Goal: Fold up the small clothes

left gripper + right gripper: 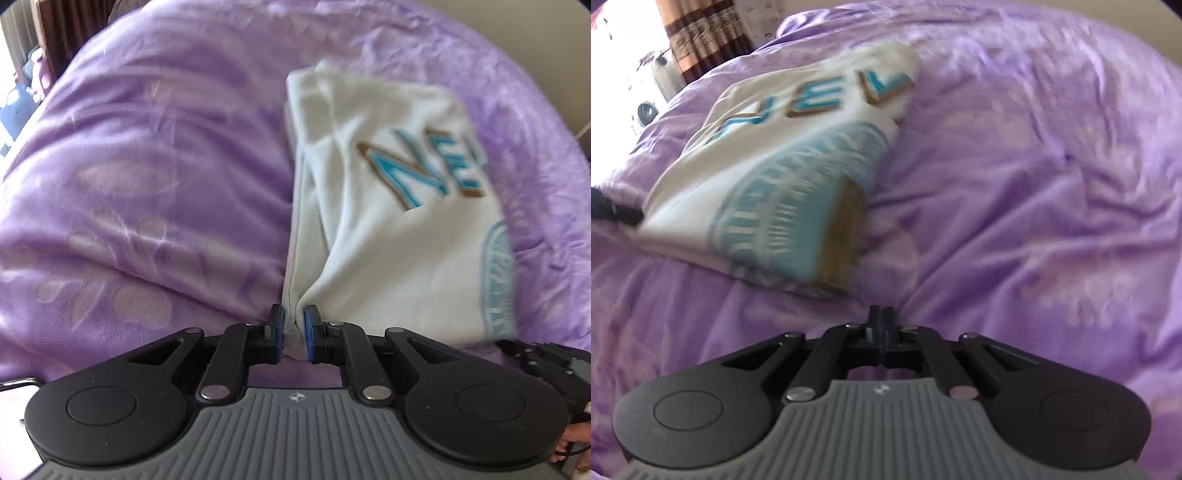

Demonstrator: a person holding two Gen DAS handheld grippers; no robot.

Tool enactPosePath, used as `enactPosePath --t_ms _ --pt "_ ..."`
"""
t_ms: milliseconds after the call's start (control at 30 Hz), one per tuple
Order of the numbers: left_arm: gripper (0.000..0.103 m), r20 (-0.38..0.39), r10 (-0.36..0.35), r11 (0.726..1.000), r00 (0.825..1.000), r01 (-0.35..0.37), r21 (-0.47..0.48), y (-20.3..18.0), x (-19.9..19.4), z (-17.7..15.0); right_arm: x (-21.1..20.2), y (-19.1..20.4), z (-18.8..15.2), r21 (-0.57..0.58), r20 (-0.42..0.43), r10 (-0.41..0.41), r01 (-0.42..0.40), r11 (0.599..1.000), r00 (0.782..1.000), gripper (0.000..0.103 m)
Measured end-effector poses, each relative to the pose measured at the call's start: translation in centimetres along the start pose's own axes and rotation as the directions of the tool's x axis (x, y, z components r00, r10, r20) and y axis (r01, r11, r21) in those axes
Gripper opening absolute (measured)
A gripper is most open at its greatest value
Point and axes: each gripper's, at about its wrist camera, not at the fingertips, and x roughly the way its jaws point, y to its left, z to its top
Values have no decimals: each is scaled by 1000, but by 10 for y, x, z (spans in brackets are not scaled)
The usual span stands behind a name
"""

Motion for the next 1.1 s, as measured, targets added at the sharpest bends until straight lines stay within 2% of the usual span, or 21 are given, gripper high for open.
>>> enactPosePath --t_ms 67,167,267,333,467,533,567,600,667,767,800,867,933,1000,1100 --pt "13 -19 13 1000 1000 -13 1 0 8 0 2 -8 1 36 -8 24 -23 999 1000 0" --pt "15 -32 43 999 999 -42 31 -6 9 0 -5 -4 4 7 8 16 -16 1000 1000 0" --pt "27 -32 50 997 998 -49 53 -10 -4 2 -21 -4 10 14 61 33 -34 999 998 0" --pt "31 -24 45 995 999 -42 94 -12 -14 3 -32 -5 17 35 110 65 -69 997 992 1" --pt "33 41 45 990 998 -50 132 -11 -39 9 -41 4 43 -10 199 102 -102 995 975 5" --pt "40 102 29 991 994 -42 127 -13 -50 20 -39 12 55 -51 225 121 -113 992 967 8" --pt "48 133 15 993 991 -31 116 -13 -53 25 -36 15 60 -62 229 126 -115 991 965 13" --pt "57 158 -1 995 987 -15 99 -12 -54 31 -31 17 65 -69 226 136 -124 990 965 22" --pt "66 194 -34 998 980 22 66 -14 -50 45 -20 20 71 -76 217 156 -142 987 964 24" --pt "70 217 -52 998 975 43 47 -13 -36 59 1 19 72 -77 160 111 -100 992 981 26" --pt "72 218 -50 998 975 42 40 -11 -30 63 8 15 72 -66 136 105 -96 993 985 29" --pt "73 202 -53 998 978 48 26 -8 -14 72 15 4 72 -4 100 129 -130 992 987 30" --pt "74 196 -87 996 977 87 4 -2 -3 80 13 -5 75 44 102 169 -175 984 980 30" --pt "80 197 -139 988 970 150 -40 9 5 84 7 -10 82 57 130 175 -184 981 976 33" --pt "85 213 -199 966 957 228 -123 27 20 94 7 -23 97 102 166 188 -206 973 968 49"
